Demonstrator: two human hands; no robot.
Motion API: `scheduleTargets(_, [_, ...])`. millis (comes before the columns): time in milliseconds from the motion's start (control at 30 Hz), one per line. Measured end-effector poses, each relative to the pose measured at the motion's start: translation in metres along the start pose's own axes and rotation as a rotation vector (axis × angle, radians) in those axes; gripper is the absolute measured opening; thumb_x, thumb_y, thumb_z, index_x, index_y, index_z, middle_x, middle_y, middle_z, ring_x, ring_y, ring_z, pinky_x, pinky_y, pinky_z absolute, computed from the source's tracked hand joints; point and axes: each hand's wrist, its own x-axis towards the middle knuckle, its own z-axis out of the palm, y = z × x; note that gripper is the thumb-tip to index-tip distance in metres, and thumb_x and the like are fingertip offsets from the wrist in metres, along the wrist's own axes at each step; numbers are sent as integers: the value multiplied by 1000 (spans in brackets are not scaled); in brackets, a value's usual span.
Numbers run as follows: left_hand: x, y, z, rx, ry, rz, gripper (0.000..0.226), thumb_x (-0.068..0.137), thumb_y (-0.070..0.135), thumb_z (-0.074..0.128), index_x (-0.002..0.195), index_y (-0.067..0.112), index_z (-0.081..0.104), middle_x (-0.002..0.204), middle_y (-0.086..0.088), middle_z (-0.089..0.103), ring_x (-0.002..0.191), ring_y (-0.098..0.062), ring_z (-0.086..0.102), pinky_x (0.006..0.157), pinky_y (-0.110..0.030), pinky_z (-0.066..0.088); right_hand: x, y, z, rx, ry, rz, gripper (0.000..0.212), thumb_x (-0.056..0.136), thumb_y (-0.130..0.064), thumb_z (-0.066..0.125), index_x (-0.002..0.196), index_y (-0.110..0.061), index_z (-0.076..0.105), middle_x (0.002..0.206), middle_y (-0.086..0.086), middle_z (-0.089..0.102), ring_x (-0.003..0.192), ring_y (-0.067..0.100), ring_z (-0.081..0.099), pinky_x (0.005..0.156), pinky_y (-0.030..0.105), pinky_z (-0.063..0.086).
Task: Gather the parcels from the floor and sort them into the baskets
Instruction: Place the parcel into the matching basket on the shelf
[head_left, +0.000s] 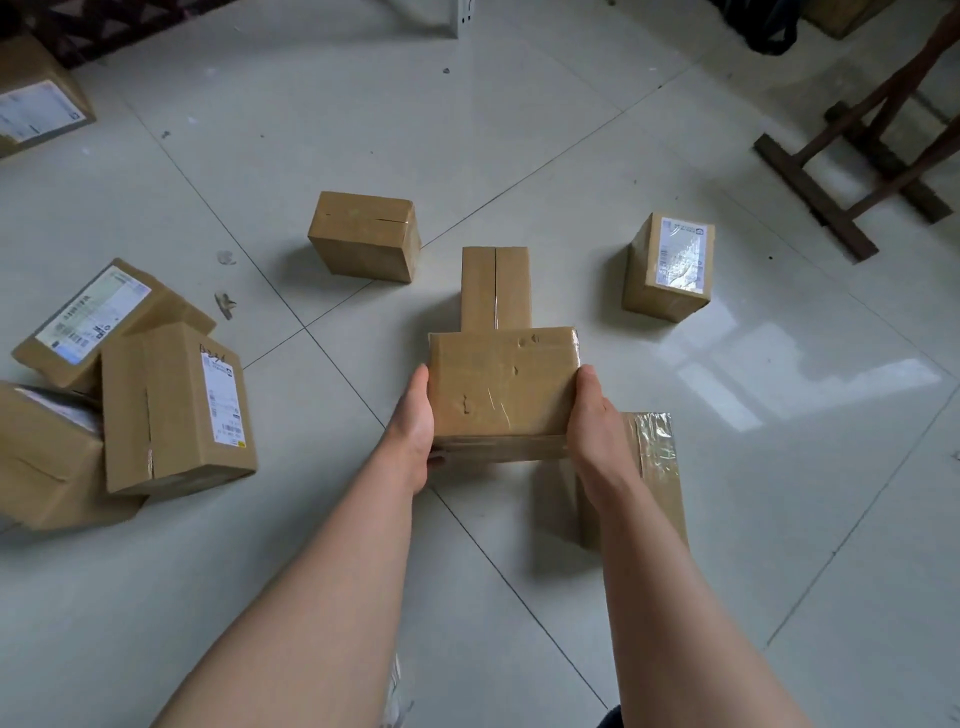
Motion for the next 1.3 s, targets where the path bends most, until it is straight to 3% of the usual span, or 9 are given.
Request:
scheduleTargets(133, [-56,25,-36,-89,-40,-84,50,92,62,28,90,26,64,86,-1,69,72,-18,57,65,-29,38,-48,-57,-8,90,-35,4,55,104,-42,19,97,-8,61,107,8,59,96,22,47,90,36,36])
scheduleTargets(233, [-105,56,-61,-159,-33,-103,50,89,64,31,90,25,62,79,-1,67,65,-17,55,60,-27,37,-86,-118,-22,49,-75,-49,46,103,-41,18,74,-15,44,79,1,50,79,21,42,79,37,36])
scheduleTargets(333, [-163,96,-82,-193,-20,-104,53,86,67,32,89,26,65,84,-1,70,71,-18,57,72,-32,41,-126,-175,-43,-13,-136,-121,52,102,-42,15,93,-7,54,92,7,55,89,24,49,84,39,39])
scheduleTargets(467, [-270,156,-107,-160,-5,-144,61,80,73,36,109,29,68,108,-3,71,102,-28,60,98,-56,38,-195,-245,-78,-50,-200,-103,57,100,-47,16,112,-7,55,116,12,58,105,28,53,96,42,41])
scheduleTargets(733, [-511,260,-161,-156,115,-33,77,55,82,43,98,22,66,109,-6,71,96,-28,62,95,-50,41,-372,-391,-159,29,-326,-192,52,101,-49,21,121,-14,55,131,8,51,117,22,48,99,33,35])
scheduleTargets(900, [-653,294,-210,-147,172,122,64,80,72,39,94,17,68,107,-11,69,93,-25,58,66,-33,40,-473,-471,-175,21,-402,-302,61,102,-49,22,139,-8,48,140,8,49,128,25,46,106,35,33])
scheduleTargets(1000, [-710,298,-250,-169,233,191,64,84,72,36,78,14,62,95,-12,67,86,-25,57,70,-34,41,-523,-505,-163,40,-484,-346,56,100,-50,24,131,-15,54,134,7,56,121,26,53,109,40,37])
scheduleTargets(1133, [-754,291,-321,-187,367,240,71,83,75,31,96,15,66,105,-12,68,99,-29,62,104,-50,37,-584,-540,-126,33,-613,-379,55,98,-52,25,125,-15,56,124,9,62,115,29,57,97,40,43])
scheduleTargets(1300, [-785,276,-422,-293,526,311,75,83,77,27,129,24,53,130,-9,57,116,-32,53,99,-48,41,-660,-577,-46,-26,-736,-463,45,100,-48,25,117,-19,55,115,7,63,107,26,58,75,33,40])
